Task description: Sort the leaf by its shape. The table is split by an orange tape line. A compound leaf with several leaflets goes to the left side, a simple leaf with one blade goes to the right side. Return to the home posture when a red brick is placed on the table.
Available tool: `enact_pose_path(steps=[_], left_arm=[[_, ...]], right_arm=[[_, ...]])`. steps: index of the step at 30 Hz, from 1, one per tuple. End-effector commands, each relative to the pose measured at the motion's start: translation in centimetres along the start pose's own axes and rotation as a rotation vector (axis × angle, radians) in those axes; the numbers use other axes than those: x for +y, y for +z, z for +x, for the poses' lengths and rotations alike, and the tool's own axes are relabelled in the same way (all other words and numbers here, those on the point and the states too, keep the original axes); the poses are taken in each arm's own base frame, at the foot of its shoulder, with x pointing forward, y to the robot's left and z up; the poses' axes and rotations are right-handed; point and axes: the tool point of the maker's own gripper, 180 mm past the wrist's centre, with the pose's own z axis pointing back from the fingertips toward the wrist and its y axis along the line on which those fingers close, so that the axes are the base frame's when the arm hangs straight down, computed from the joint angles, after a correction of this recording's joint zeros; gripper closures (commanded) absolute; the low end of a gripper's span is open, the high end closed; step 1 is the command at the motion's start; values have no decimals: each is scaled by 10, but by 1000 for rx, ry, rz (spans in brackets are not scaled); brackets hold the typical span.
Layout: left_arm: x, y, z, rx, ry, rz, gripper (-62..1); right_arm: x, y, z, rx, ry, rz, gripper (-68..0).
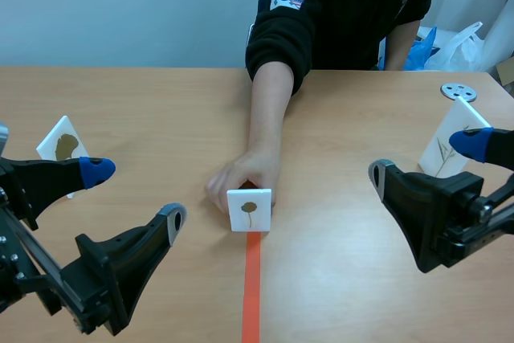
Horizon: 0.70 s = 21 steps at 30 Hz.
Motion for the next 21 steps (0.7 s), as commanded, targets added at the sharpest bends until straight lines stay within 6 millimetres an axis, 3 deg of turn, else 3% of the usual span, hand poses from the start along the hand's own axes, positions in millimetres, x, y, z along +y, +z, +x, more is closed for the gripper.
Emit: enact_pose_path(steps=[1,15,21], left_arm=[[2,-1,6,-21,0,8,-623],[1,-3,2,-3,-28,-20,-623],[14,-17,-19,25,-17,-36,-623]], right_arm=[[-2,-2,8,-29,13,2,-679],[-2,-2,8,-29,13,2,-679],[-2,-2,8,-29,13,2,-679]])
